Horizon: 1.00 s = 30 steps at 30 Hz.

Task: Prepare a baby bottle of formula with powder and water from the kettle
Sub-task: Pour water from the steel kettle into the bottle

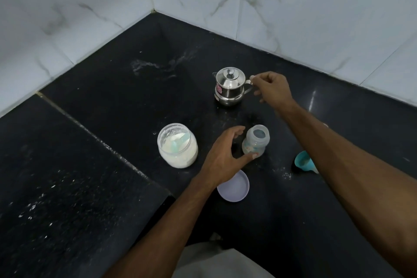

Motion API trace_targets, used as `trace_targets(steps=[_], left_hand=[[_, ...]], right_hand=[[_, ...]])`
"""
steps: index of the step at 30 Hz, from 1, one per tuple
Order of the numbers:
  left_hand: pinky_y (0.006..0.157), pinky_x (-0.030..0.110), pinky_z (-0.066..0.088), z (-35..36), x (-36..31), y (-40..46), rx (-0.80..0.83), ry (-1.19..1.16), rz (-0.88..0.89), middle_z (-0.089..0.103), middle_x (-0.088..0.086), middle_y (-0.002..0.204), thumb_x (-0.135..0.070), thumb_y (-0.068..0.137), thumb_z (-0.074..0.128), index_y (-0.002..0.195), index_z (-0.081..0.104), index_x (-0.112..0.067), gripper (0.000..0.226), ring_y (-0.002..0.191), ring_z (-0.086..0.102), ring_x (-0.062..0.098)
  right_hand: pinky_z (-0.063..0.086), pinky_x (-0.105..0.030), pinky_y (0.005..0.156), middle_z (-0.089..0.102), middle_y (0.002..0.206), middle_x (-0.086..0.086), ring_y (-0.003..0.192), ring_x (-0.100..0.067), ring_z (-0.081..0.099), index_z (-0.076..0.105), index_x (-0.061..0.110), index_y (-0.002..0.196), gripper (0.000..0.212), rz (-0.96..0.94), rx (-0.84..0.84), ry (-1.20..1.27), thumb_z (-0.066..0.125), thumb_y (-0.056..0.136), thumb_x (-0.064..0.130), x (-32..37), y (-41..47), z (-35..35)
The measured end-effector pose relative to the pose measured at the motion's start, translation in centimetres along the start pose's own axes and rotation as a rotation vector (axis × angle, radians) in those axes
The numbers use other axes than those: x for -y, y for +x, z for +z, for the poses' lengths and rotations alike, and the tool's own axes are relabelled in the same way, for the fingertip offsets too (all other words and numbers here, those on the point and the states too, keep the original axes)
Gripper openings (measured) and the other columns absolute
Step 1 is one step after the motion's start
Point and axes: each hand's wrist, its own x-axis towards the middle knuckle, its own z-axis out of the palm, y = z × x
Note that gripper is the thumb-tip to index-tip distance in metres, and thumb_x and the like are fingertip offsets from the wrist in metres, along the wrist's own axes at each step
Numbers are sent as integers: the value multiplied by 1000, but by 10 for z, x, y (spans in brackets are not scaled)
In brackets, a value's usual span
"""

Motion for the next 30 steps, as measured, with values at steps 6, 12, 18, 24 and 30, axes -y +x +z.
trace_targets(steps=[6,12,18,24,30], left_hand=[[102,25,43,3,-4,8,11,24,15,48,-15,138,-39,76,78,139,40,-29,73,122,46,-2],[103,27,42,6,-9,11,35,0,19,49,-13,136,-38,76,77,138,41,-27,72,123,47,-1],[102,29,43,11,-10,10,47,-28,22,51,-13,133,-34,75,79,135,43,-28,70,121,49,0],[102,33,44,11,-11,12,38,-10,28,52,-14,132,-36,75,78,134,43,-29,69,120,49,1],[102,32,44,15,-13,12,29,-16,57,54,-14,129,-32,77,78,132,46,-26,64,119,50,1]], right_hand=[[49,-21,48,69,82,-1,66,-10,65,63,13,93,27,-12,79,-100,63,91,40,-12,17,11],[49,-22,46,67,70,-5,56,-11,64,58,14,75,28,-26,87,-68,60,94,34,-23,25,25],[41,-24,45,52,58,-3,46,-12,47,49,15,65,36,26,175,119,50,99,26,-26,27,28],[30,-23,43,42,53,5,45,-8,35,54,17,66,29,128,95,385,55,94,22,-38,23,32],[40,-23,48,47,56,3,50,-8,44,58,14,70,21,145,17,511,65,88,22,-48,23,23]])
